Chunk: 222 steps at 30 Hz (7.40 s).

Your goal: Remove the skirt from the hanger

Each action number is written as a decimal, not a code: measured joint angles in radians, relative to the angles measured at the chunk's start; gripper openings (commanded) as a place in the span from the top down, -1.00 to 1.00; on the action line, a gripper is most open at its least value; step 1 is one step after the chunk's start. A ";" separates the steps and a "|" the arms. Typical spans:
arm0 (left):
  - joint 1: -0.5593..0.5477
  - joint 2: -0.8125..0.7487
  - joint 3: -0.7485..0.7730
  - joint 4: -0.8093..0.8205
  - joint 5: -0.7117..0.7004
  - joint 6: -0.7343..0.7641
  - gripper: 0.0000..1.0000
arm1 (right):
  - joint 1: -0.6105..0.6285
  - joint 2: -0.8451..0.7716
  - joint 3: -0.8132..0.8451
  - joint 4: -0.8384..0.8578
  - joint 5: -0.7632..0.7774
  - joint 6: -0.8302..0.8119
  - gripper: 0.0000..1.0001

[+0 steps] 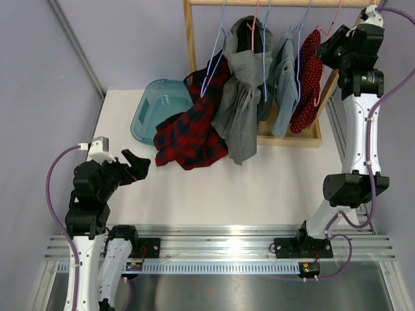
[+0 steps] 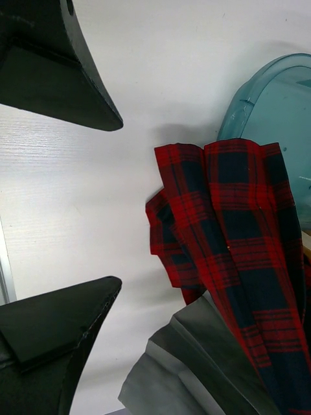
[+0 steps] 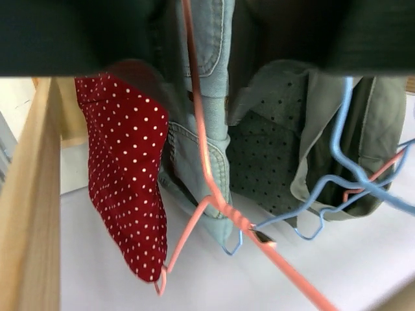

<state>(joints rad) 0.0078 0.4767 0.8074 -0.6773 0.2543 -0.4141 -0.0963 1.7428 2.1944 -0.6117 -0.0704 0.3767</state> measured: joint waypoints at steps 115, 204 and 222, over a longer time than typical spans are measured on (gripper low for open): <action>-1.885 0.693 0.340 0.006 -1.037 -0.255 1.00 | 0.044 -0.867 -0.486 -0.395 -0.074 0.042 1.00; -0.640 0.379 0.140 -0.188 -0.853 -0.010 -0.98 | -0.077 0.134 0.100 -0.015 -0.114 0.048 -0.52; -0.654 0.368 0.134 -0.185 -0.852 -0.010 -0.98 | -0.027 -0.377 -0.222 -0.030 -0.082 0.011 -0.99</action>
<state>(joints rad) -0.6464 0.8444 0.9417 -0.8627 -0.5980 -0.4236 -0.1230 1.3659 1.9720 -0.6418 -0.1528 0.3878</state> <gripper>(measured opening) 0.987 0.993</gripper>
